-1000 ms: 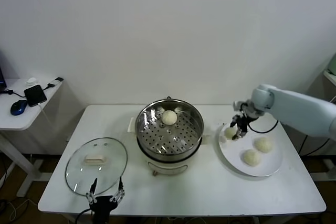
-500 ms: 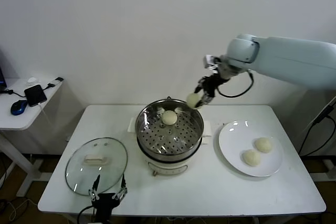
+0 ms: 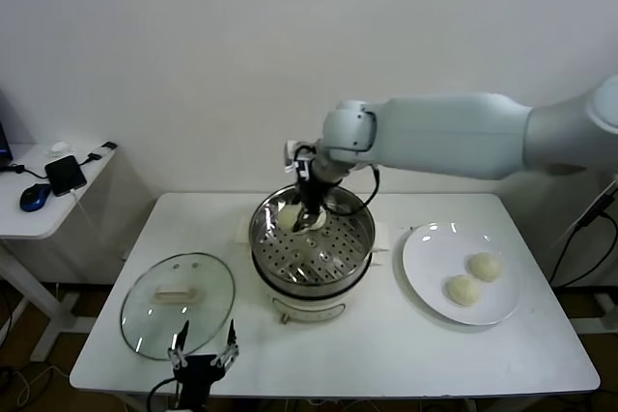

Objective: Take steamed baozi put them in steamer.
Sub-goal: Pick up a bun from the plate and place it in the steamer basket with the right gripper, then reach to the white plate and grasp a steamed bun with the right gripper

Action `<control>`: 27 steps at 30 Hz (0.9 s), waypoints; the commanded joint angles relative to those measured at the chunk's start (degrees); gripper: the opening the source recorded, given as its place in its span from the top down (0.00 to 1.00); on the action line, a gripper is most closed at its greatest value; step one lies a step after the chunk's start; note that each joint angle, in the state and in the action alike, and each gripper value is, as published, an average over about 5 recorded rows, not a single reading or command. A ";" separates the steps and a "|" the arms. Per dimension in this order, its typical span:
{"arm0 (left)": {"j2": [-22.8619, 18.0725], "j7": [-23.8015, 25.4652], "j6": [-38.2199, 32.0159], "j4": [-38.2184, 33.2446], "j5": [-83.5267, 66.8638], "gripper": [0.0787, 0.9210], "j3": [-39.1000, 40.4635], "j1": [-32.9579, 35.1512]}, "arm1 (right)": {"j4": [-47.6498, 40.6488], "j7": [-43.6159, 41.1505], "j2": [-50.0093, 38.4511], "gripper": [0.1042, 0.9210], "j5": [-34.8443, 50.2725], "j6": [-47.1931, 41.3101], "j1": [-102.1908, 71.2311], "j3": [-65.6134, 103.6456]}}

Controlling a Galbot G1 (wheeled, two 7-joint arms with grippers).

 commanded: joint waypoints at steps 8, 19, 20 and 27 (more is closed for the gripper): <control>0.33 0.00 -0.01 0.47 -0.07 0.12 0.23 -0.09 | -7.71 5.55 5.46 0.40 -3.45 -2.87 -11.77 2.59; 0.07 -0.04 -0.06 0.09 0.08 0.12 0.75 0.11 | -6.34 1.62 2.98 0.15 -4.14 -0.58 -9.10 4.22; 0.05 -0.03 -0.06 0.06 0.13 0.12 0.80 0.15 | -5.86 -0.22 2.11 0.13 -4.54 0.79 -7.69 4.07; -0.10 -0.09 -0.25 -0.24 0.66 0.12 1.16 0.59 | -2.30 -16.01 -11.16 0.12 -7.64 13.50 5.95 -1.03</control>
